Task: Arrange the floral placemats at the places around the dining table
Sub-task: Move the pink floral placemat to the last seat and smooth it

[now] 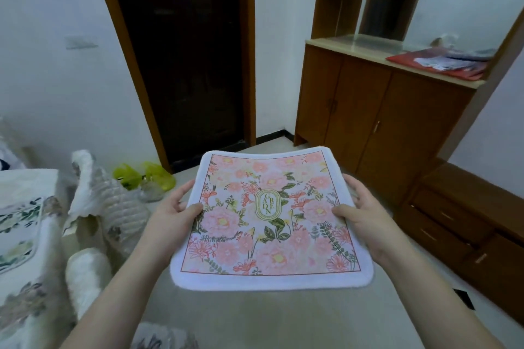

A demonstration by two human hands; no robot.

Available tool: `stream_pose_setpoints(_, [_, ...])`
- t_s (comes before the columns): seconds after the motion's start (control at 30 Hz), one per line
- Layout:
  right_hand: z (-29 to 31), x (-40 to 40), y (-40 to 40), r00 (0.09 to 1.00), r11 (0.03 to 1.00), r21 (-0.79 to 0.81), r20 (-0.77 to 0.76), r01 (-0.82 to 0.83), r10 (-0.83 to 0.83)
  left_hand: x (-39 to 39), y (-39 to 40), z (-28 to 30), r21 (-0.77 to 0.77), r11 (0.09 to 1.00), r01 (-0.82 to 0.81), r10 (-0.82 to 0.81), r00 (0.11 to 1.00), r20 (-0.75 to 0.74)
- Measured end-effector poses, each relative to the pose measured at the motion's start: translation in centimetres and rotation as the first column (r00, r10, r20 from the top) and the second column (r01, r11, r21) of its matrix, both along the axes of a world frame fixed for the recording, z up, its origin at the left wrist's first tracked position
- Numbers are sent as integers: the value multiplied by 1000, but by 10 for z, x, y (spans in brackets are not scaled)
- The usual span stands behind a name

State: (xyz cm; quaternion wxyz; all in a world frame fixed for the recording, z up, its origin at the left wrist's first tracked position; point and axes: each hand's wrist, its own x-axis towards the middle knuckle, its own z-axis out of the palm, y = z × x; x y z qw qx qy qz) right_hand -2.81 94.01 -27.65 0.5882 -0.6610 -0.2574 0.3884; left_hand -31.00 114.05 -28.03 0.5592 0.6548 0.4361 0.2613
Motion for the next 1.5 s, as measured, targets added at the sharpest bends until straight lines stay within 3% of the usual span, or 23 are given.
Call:
stream_pose_setpoints(0.33, [6, 29, 179, 996, 995, -27, 14, -93, 93, 15, 147, 11, -2, 992, -128, 128, 992, 16])
stream_pose_setpoints(0.57, [2, 76, 262, 981, 986, -38, 107, -161, 164, 55, 209, 2, -25, 980, -196, 196, 981, 13])
stream_pose_setpoints(1.07, [-3, 203, 469, 925, 929, -42, 86, -367, 370, 149, 336, -6, 21, 898, -440, 440, 895, -73])
stream_pose_setpoints(1.5, [-15, 152, 643, 858, 860, -80, 72, -504, 509, 87, 455, -30, 16, 808, -589, 589, 808, -24])
